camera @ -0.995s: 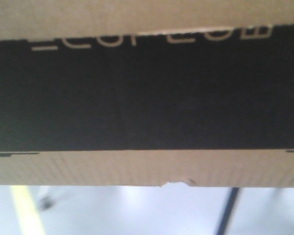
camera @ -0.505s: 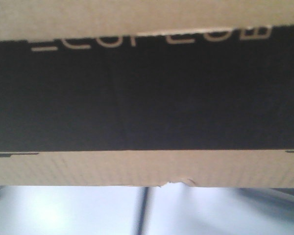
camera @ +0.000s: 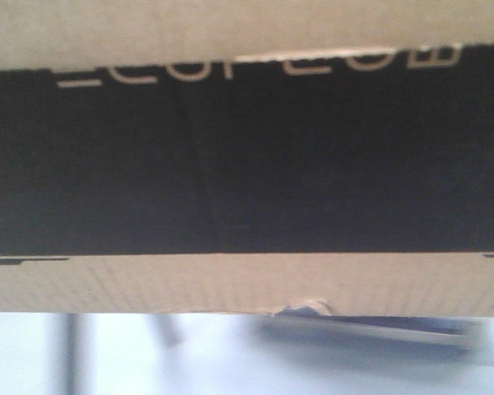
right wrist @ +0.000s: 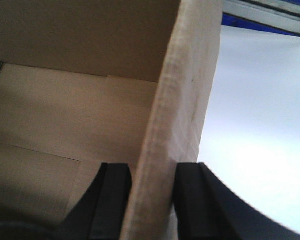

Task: Grab box from left shelf to table start
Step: 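Carry the box with both grippers toward the white table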

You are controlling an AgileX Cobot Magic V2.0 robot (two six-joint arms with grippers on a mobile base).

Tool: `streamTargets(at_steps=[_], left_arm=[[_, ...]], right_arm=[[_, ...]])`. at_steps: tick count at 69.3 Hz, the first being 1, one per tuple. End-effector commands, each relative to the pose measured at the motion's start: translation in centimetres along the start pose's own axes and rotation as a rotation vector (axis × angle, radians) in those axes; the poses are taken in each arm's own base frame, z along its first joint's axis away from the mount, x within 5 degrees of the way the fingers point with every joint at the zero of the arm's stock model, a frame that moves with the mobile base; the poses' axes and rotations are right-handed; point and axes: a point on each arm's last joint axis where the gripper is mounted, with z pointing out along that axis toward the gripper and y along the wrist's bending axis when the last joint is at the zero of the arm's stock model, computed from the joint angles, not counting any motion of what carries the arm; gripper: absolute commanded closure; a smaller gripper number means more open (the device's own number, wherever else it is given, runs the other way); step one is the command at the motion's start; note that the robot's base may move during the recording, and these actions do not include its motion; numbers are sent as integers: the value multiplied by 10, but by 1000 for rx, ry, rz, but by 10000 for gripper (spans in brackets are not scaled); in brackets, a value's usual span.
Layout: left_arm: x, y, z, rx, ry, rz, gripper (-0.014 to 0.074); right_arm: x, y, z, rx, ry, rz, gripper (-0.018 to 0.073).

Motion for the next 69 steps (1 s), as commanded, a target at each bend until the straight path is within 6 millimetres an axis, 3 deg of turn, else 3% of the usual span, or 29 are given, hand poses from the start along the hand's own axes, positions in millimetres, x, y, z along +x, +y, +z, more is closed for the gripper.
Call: streamTargets(at_steps=[1,69], left_arm=[[-20,-13,-12,144,-185,-73,688],[-20,-13,-11,144,-182,-73,688]], right_arm=[[-17,4,-6,-39,-147,0,504],[-17,4,-6,-39,-147,0,504]])
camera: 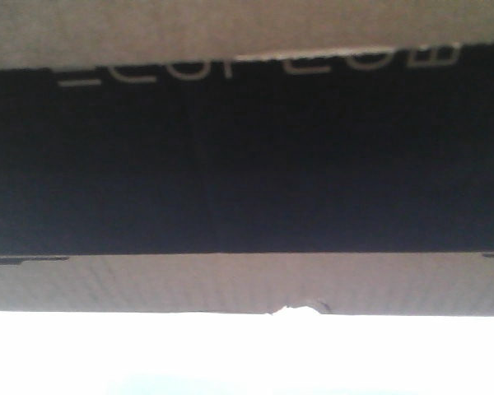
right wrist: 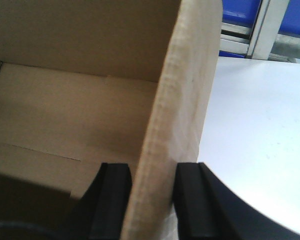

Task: Grab box from left shelf to table start
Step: 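Carry the box with both grippers toward the white table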

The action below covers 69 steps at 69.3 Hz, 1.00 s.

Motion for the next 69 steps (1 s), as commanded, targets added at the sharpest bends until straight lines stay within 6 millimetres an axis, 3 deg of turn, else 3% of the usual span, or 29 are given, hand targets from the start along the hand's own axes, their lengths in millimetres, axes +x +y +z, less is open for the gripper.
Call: streamTargets(at_steps=[1,69], left_arm=[[-20,-13,-12,143,-183,-73,688],[-19,-16,-13,181,-175,-100,688]], right_arm=[[-17,4,-6,-41,-147,1,504],[-17,4,-6,-41,-147,1,504]])
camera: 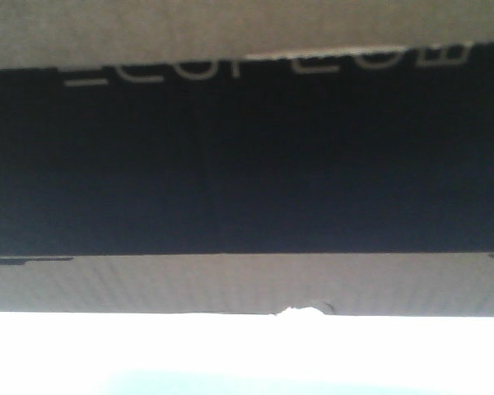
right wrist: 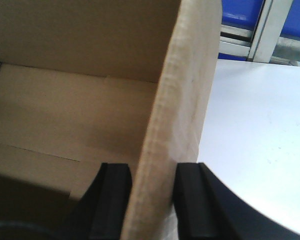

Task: Grab box from left shelf to table start
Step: 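Carry the box with both grippers toward the white table, then lower the box with both grippers onto the white table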

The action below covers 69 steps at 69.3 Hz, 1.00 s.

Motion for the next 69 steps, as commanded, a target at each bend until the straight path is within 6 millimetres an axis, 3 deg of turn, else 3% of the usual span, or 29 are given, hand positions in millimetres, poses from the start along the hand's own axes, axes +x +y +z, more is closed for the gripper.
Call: streamTargets(at_steps=[1,36,47,56,69], left_arm=[[-19,-16,-12,173,-177,-94,688],[-18,-16,-12,172,-159,-94,688],[-23,-15,-8,166,-182,-97,688],[-28,-13,20,122,-104,-87,688],[-32,-6,83,20,50,-49,688]], right_arm=[[-17,5,-6,-43,-147,2,504],[-17,5,-6,-46,-137,4,504],[-20,5,7,-50,-93,11,504],[-24,4,34,-61,27,29,504],[-32,2,78,-53,165,43,504]])
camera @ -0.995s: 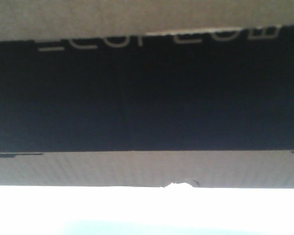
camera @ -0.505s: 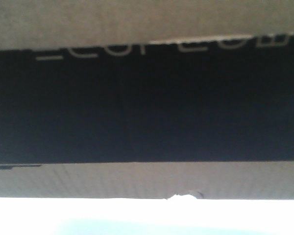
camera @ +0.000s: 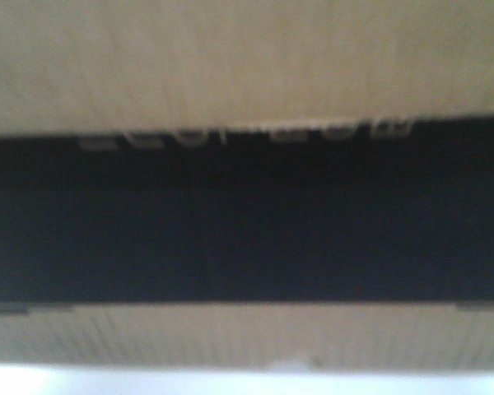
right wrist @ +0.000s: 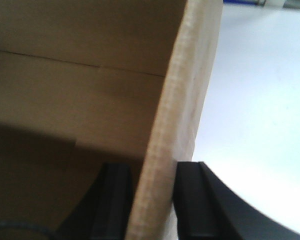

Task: Grab box from left shelf to table start
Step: 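Lower the box with both grippers onto the white table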

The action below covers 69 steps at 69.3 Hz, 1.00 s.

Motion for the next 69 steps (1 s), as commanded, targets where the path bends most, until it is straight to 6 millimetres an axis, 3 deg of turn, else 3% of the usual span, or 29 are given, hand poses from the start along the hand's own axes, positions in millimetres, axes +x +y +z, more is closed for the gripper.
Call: streamTargets(at_steps=[1,14,37,53,64,69], left_arm=[[-28,-14,17,107,-122,-59,688],[-34,-15,76,72,8,-63,688],[-31,-11,143,11,129,-37,688],[-27,-7,168,-30,176,1,688],[-29,-8,171,-25,149,1,679],[-30,-8,171,-23,142,1,626]], right_arm=[[-22,7,8,-79,-78,27,504],[-36,3,50,-54,-1,33,504],[-45,-9,129,29,160,2,504],[-41,-12,170,36,267,8,504],[-39,-13,174,41,294,5,499],[-40,-14,173,51,285,-5,485]])
